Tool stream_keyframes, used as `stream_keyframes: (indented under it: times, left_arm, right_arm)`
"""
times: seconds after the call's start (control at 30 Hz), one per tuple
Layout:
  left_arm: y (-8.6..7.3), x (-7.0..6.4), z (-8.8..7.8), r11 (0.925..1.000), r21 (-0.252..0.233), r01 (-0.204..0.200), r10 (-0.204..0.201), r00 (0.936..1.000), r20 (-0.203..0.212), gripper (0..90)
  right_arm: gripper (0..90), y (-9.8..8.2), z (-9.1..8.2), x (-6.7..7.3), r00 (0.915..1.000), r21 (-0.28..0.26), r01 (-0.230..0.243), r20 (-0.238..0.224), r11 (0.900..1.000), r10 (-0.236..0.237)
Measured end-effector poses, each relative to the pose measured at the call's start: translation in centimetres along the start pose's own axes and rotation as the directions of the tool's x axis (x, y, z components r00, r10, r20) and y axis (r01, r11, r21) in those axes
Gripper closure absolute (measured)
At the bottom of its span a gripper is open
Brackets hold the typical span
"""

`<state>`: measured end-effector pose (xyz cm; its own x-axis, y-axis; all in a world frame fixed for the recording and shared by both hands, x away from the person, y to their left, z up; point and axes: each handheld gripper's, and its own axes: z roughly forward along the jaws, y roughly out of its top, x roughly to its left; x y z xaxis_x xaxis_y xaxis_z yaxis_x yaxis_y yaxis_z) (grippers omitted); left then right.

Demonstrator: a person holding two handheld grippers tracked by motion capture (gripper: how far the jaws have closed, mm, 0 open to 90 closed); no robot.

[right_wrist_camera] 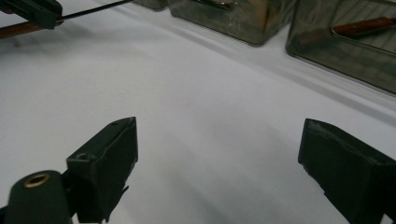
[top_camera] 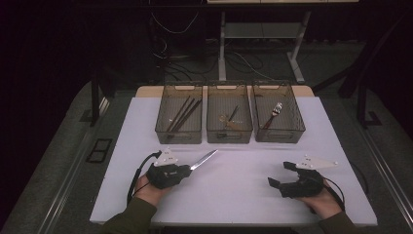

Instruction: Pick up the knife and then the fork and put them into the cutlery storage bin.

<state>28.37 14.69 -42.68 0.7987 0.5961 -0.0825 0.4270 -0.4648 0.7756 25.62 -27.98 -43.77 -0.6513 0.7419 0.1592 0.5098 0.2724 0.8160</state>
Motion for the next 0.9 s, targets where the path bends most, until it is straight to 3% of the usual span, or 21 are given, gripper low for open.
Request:
stream_keyframes:
  times: [0.23, 0.5, 0.7, 0.9]
  left_arm:
    - [1.3, -1.2, 0.3, 0.9996, -0.024, -0.014, 0.015, 0.9997, 0.019, 77.6]
    - [3.4, -2.8, 1.3, 0.9971, -0.060, -0.048, 0.050, 0.9976, 0.047, 77.6]
    - [5.5, -4.1, 2.2, 0.9918, -0.106, -0.071, 0.078, 0.9948, 0.065, 77.6]
    - [6.4, -5.6, 3.1, 0.9867, -0.120, -0.109, 0.118, 0.9905, 0.071, 77.6]
  right_arm:
    - [12.4, 1.5, 0.4, 1.0, 0.9978, -0.026, -0.006, -0.066, 1.000, 0.004]
    - [12.8, 2.8, 2.2, 2.0, 0.9896, -0.015, -0.031, -0.141, 0.999, 0.029]
    - [19.2, 4.0, 3.3, 2.3, 0.9759, -0.033, -0.084, -0.205, 0.996, 0.075]
    - [27.0, 5.0, 4.5, 3.0, 0.9571, -0.044, -0.110, -0.274, 0.993, 0.094]
